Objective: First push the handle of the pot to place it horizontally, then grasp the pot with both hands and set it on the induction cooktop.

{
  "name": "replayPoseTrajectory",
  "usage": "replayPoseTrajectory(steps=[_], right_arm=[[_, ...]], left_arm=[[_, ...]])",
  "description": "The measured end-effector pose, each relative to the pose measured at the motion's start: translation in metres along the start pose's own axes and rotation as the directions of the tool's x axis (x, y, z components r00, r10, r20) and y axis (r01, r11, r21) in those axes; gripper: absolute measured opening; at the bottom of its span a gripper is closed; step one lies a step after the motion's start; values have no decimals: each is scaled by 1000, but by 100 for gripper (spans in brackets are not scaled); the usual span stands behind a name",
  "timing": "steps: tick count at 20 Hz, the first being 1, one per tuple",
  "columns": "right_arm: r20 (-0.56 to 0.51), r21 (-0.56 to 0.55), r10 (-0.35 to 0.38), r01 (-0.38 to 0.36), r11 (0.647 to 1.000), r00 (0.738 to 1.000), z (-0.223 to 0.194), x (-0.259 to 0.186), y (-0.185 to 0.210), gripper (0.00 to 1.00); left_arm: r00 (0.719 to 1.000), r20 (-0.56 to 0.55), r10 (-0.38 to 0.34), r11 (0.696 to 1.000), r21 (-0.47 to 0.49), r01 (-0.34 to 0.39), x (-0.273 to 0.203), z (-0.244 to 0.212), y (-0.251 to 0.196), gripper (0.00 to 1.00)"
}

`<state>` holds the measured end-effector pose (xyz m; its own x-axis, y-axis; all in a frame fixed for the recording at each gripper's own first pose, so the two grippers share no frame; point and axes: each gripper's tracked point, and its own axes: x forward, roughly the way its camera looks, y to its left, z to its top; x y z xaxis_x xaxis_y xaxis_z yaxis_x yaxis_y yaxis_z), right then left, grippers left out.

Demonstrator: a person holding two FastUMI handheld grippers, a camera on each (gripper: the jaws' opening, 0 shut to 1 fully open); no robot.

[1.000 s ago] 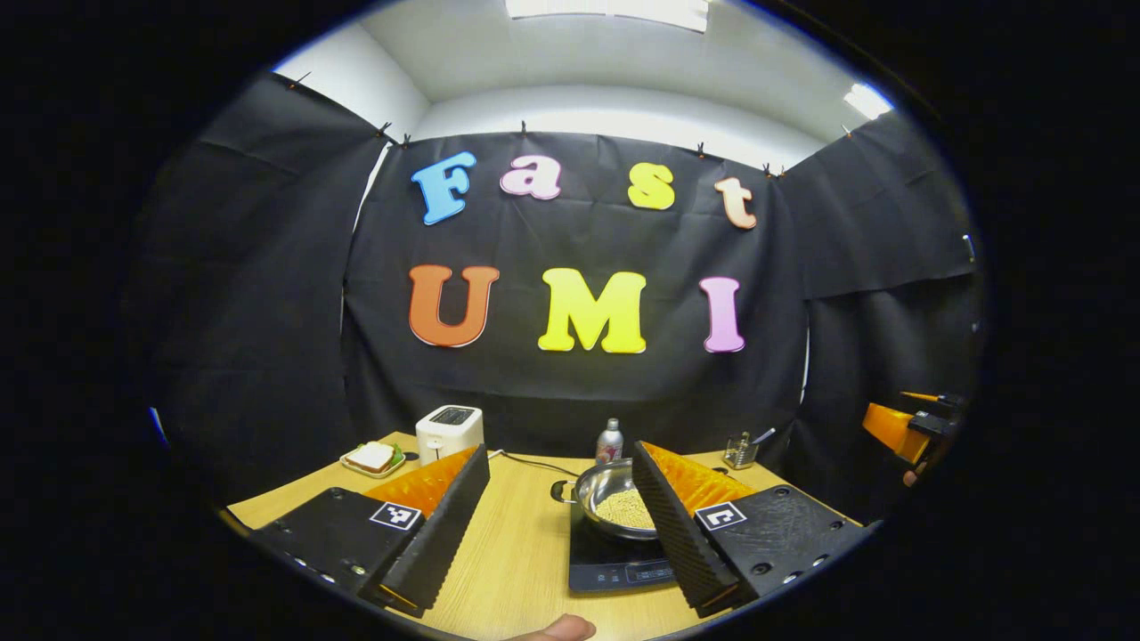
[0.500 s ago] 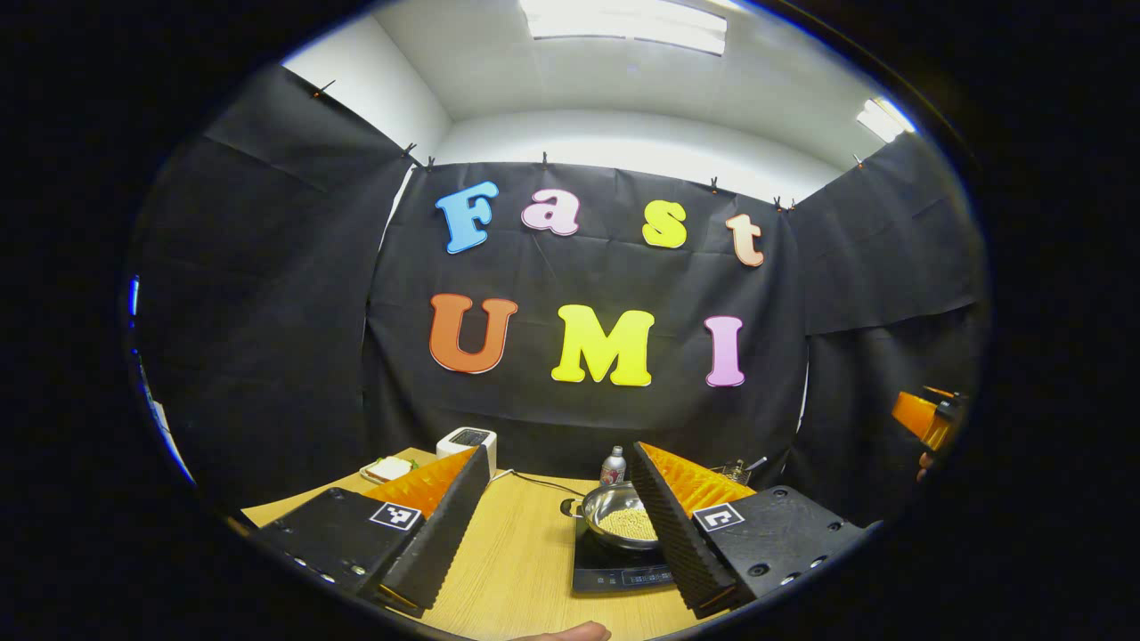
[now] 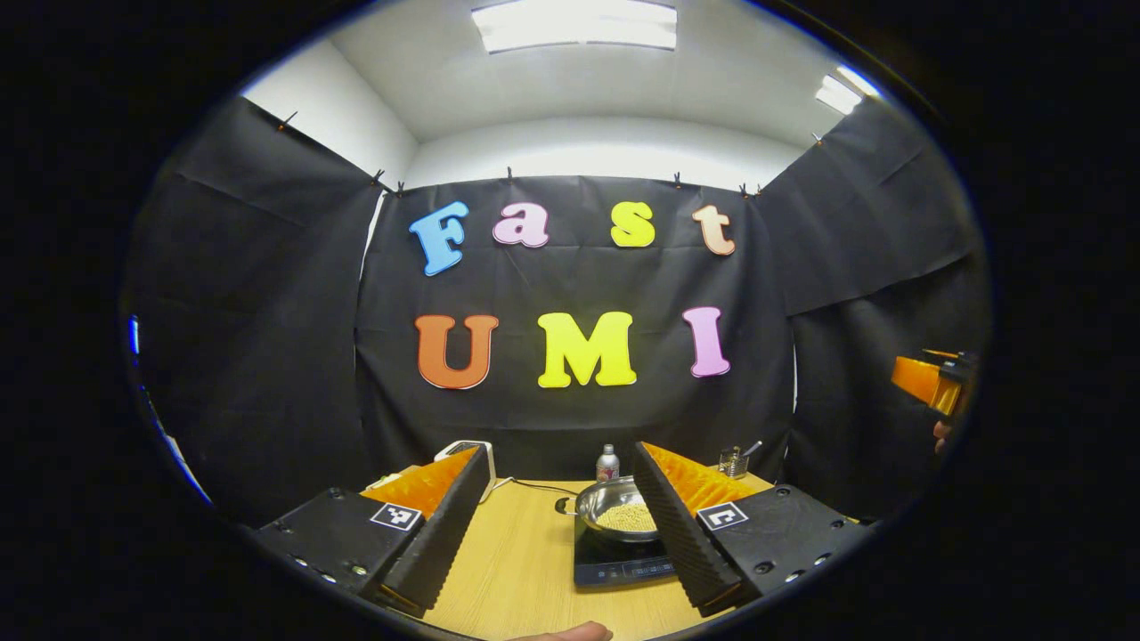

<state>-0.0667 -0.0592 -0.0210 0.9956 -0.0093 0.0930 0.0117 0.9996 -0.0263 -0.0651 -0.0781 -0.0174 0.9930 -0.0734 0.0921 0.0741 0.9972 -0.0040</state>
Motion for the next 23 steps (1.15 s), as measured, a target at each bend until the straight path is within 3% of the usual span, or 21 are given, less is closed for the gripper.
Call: replayPoseTrajectory(steps=[3, 9, 15, 18, 23], right_arm=[[-21, 18, -14, 15, 1000, 1000, -7, 4, -6, 100], [-6, 31, 24, -24, 999, 1000, -7, 0, 1, 96], [19, 3, -17, 17, 1000, 1000, -7, 6, -8, 96], [66, 8, 23, -24, 1000, 998, 2, 7, -1, 98], [96, -19, 3, -1, 1000, 995, 6, 4, -8, 98]], left_arm=[[1000, -18, -1, 1000, -2, 1, 1, -6, 0, 97], [999, -4, 32, 999, -8, -32, 6, -3, 9, 97], [999, 12, 40, 999, 37, -40, 8, -7, 5, 96], [999, 23, 25, 1000, 7, -25, 8, -5, -2, 97], [999, 33, 21, 999, 25, -22, 11, -7, -4, 97]])
